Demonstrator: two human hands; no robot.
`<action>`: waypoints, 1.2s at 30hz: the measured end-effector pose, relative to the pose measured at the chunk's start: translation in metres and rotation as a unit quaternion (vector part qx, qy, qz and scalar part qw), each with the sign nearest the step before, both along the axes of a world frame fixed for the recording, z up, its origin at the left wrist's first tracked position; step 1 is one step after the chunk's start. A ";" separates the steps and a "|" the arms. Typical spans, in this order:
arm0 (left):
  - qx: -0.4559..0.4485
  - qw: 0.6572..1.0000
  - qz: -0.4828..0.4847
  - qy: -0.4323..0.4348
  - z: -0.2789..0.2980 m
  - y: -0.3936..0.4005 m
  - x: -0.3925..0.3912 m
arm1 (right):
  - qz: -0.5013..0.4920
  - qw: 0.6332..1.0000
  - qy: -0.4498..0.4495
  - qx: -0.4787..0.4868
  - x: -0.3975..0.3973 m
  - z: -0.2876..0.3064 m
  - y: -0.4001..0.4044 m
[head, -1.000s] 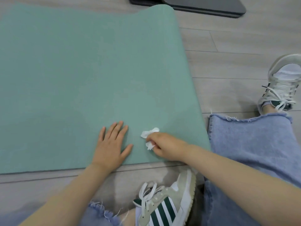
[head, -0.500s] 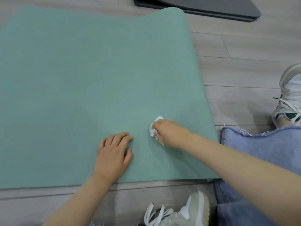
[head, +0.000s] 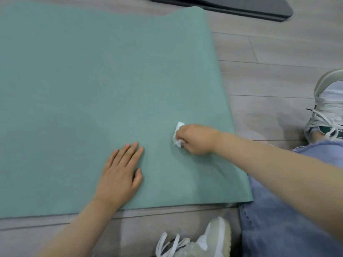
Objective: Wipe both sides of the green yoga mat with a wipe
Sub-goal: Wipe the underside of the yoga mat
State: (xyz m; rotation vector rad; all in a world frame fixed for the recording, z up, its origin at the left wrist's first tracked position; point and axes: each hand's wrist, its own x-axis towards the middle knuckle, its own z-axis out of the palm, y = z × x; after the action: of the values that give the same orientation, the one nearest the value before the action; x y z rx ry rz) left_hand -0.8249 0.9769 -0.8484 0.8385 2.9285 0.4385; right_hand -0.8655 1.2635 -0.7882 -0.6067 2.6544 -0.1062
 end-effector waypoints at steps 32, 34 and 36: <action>-0.002 1.000 -0.001 -0.019 0.003 0.001 0.000 | -0.069 0.993 -0.064 0.077 0.051 0.035 0.064; -0.001 1.000 -0.003 -0.016 0.003 0.000 -0.001 | 0.019 0.983 -0.166 0.079 0.103 0.050 0.048; 0.002 1.000 -0.003 -0.012 0.003 0.001 -0.001 | 0.106 0.962 -0.206 0.146 0.122 0.052 0.045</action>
State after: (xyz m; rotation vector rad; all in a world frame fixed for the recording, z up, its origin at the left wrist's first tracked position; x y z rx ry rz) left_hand -0.8259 0.9777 -0.8458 0.8368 2.9039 0.4514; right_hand -0.7438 1.3082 -0.7361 -0.6788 2.1356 0.1970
